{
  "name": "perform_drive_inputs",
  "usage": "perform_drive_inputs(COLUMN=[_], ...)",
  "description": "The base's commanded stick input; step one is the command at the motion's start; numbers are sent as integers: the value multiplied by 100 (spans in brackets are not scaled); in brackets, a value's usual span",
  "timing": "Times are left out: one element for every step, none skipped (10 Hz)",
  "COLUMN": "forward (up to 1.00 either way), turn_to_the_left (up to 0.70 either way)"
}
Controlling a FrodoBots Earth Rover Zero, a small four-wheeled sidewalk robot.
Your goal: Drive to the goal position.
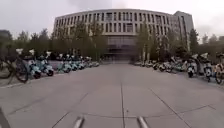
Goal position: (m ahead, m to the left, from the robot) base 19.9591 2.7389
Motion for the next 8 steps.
perform_drive_inputs(forward=[70, 70, 70, 70, 70, 70, 70, 70], turn_to_the_left=[0, 10, 14, 14, 14, 14, 13, 3])
